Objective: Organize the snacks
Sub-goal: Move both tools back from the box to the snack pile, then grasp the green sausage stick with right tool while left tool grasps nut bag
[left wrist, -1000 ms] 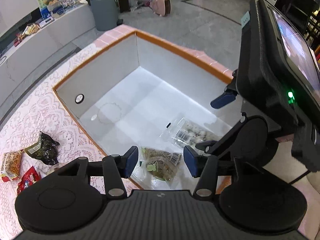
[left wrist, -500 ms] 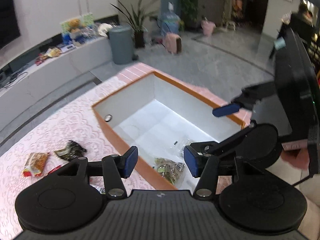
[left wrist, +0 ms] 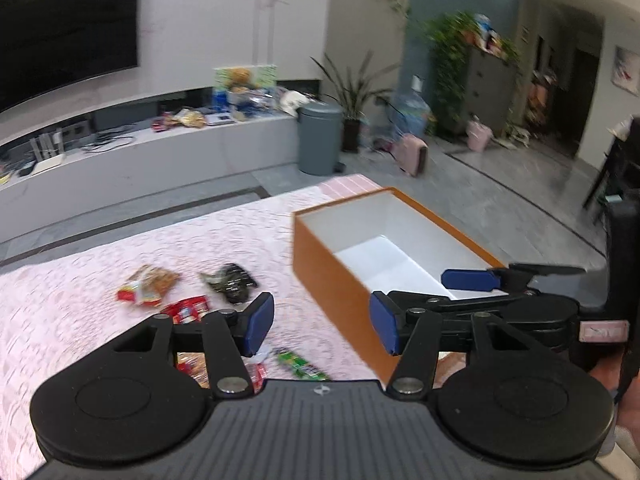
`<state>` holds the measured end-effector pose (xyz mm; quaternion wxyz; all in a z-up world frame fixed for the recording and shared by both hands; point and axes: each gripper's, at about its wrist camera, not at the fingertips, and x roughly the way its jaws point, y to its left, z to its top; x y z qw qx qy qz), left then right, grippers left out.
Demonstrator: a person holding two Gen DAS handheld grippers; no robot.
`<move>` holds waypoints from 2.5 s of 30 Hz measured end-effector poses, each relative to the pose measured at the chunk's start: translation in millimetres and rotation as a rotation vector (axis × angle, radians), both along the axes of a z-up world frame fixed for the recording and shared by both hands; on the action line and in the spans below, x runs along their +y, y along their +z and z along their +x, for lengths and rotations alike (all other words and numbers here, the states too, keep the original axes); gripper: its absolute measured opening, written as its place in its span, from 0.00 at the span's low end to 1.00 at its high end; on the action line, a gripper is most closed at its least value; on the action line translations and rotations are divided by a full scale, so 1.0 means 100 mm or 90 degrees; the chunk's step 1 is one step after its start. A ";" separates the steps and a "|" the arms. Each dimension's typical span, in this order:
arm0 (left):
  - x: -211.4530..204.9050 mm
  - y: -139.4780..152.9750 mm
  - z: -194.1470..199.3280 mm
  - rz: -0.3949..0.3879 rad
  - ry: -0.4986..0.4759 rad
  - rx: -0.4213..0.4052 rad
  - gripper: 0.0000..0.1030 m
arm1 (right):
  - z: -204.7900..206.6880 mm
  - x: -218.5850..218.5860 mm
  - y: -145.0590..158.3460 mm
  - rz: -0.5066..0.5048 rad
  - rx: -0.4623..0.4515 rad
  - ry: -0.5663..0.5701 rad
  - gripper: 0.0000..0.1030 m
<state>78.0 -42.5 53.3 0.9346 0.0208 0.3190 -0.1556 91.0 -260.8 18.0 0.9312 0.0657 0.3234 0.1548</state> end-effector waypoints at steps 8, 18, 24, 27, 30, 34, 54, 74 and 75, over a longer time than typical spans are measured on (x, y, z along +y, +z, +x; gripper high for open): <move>0.56 -0.38 -0.19 -0.029 0.071 0.002 0.65 | -0.24 0.44 -0.20 0.019 -0.038 -0.002 0.71; 1.01 -0.78 -0.25 -0.061 0.114 0.071 0.65 | -0.37 0.93 -0.61 -0.054 -0.026 0.046 0.68; 1.03 -0.90 -0.14 -0.066 0.109 0.082 0.65 | -0.25 1.04 -0.73 -0.097 -0.015 0.068 0.66; 1.02 -1.05 0.00 -0.054 0.106 0.098 0.65 | -0.14 1.10 -0.82 -0.118 -0.003 0.077 0.64; 1.01 -1.17 0.13 -0.056 0.104 0.109 0.65 | 0.01 1.15 -0.94 -0.149 0.014 0.072 0.57; 1.06 -1.31 0.30 -0.092 0.115 0.123 0.65 | 0.22 1.17 -1.11 -0.168 0.040 0.057 0.48; 1.13 -1.66 0.66 -0.185 0.141 0.150 0.68 | 0.62 1.12 -1.51 -0.127 0.119 0.036 0.42; 0.97 -1.35 0.29 -0.115 0.097 0.074 0.24 | 0.52 1.16 -1.50 -0.131 0.093 0.062 0.20; 0.95 -1.31 0.25 -0.094 0.092 0.076 0.24 | 0.51 1.15 -1.48 -0.123 0.093 0.063 0.20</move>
